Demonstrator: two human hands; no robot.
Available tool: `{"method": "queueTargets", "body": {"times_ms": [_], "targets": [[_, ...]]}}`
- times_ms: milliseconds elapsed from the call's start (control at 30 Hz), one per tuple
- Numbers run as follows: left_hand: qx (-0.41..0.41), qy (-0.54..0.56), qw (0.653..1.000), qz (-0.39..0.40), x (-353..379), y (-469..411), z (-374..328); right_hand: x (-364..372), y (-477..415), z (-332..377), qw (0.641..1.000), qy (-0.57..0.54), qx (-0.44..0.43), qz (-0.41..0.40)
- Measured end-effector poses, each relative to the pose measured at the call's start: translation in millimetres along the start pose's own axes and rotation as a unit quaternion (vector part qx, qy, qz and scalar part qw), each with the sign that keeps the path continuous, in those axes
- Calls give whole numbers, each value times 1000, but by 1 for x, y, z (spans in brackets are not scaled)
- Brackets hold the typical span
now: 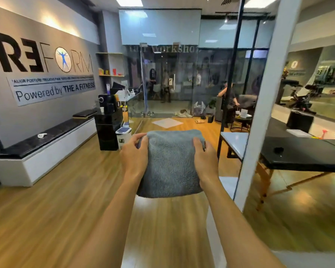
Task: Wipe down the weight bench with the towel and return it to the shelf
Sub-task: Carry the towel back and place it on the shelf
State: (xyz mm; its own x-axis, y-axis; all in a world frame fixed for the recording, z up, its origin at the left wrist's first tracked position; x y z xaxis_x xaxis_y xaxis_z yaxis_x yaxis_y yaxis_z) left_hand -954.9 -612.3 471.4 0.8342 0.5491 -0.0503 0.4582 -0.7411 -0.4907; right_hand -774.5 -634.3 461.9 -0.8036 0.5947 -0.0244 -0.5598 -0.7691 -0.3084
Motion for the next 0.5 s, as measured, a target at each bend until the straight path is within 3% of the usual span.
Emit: {"method": "queueTargets", "body": {"times_ms": [333,500], "targets": [[-5,-22,1000,4,227,-262,129,197,-301,-91,1000,11,21,-19],[7,9,999,46,353,-386,208,289,-446,-158,998,21,34,-49]]}}
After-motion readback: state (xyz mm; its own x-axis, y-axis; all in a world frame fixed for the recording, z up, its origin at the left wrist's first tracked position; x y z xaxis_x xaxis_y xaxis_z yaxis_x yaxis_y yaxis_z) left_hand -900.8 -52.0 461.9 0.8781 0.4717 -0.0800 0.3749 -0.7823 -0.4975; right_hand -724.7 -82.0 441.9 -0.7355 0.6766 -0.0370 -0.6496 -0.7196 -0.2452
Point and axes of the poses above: each hand's wrist, its own y-axis away from the middle knuckle, its own x-axis out of the palm, z = x × y, the point moved 1 cm from there along -y, towards the middle knuckle, and after that the axes turned 9 degrees about -z, right-handed, at the moved point
